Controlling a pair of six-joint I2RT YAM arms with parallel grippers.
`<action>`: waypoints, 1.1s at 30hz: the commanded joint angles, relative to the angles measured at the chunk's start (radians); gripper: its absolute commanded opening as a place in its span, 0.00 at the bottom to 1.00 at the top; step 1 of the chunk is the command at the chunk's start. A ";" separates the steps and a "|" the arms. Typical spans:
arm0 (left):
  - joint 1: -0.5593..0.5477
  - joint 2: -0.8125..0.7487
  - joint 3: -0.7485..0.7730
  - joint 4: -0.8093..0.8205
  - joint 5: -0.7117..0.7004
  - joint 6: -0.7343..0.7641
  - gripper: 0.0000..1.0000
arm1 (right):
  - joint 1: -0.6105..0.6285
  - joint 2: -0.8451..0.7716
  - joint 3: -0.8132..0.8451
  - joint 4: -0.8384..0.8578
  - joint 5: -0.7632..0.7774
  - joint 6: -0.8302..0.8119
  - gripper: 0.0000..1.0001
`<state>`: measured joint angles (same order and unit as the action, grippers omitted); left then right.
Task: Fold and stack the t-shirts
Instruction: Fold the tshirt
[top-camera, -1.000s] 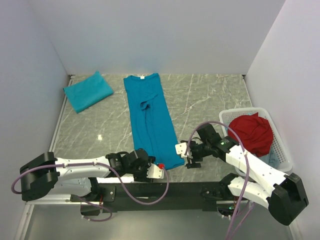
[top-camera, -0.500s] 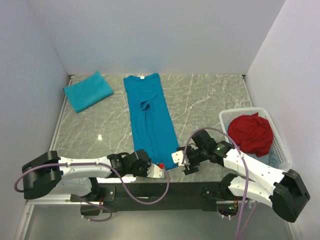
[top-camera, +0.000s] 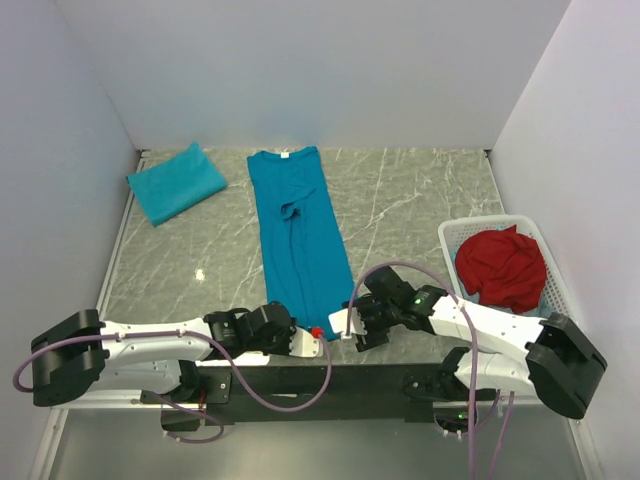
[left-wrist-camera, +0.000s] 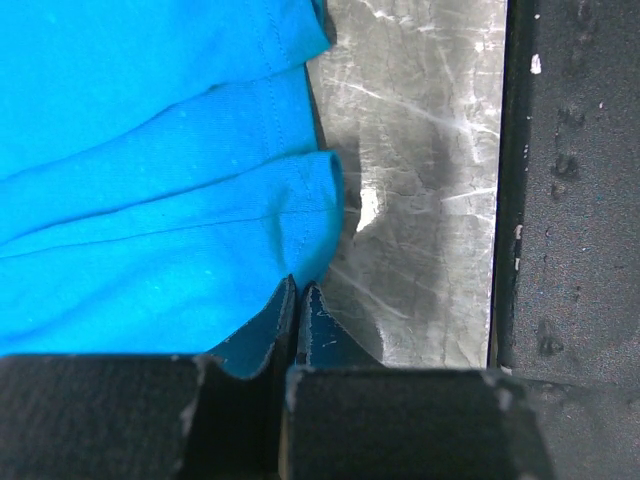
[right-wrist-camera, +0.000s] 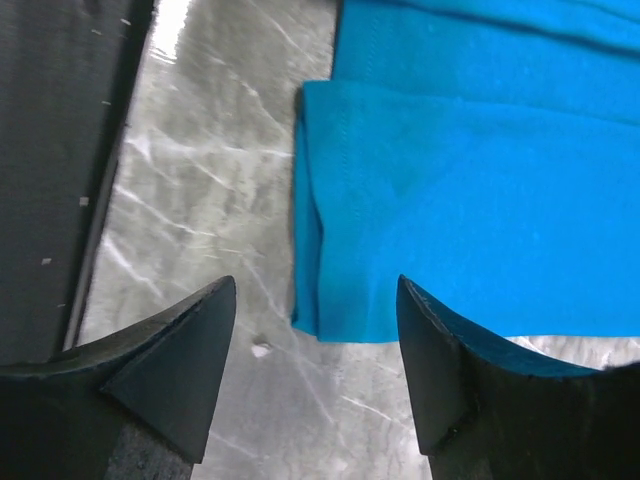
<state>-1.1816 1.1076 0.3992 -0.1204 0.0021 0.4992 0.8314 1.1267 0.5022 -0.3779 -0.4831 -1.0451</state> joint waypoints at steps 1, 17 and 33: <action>-0.006 -0.022 -0.003 0.013 0.001 -0.016 0.00 | 0.037 0.027 -0.002 0.068 0.075 0.023 0.70; -0.004 -0.086 -0.013 0.013 0.006 -0.007 0.00 | 0.075 0.147 0.052 0.073 0.206 0.097 0.02; 0.532 -0.002 0.110 0.183 0.197 0.194 0.00 | -0.166 0.338 0.532 -0.001 0.119 0.203 0.00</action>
<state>-0.7704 1.0241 0.4271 -0.0517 0.0967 0.6155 0.7086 1.3777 0.9009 -0.3847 -0.3939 -0.8867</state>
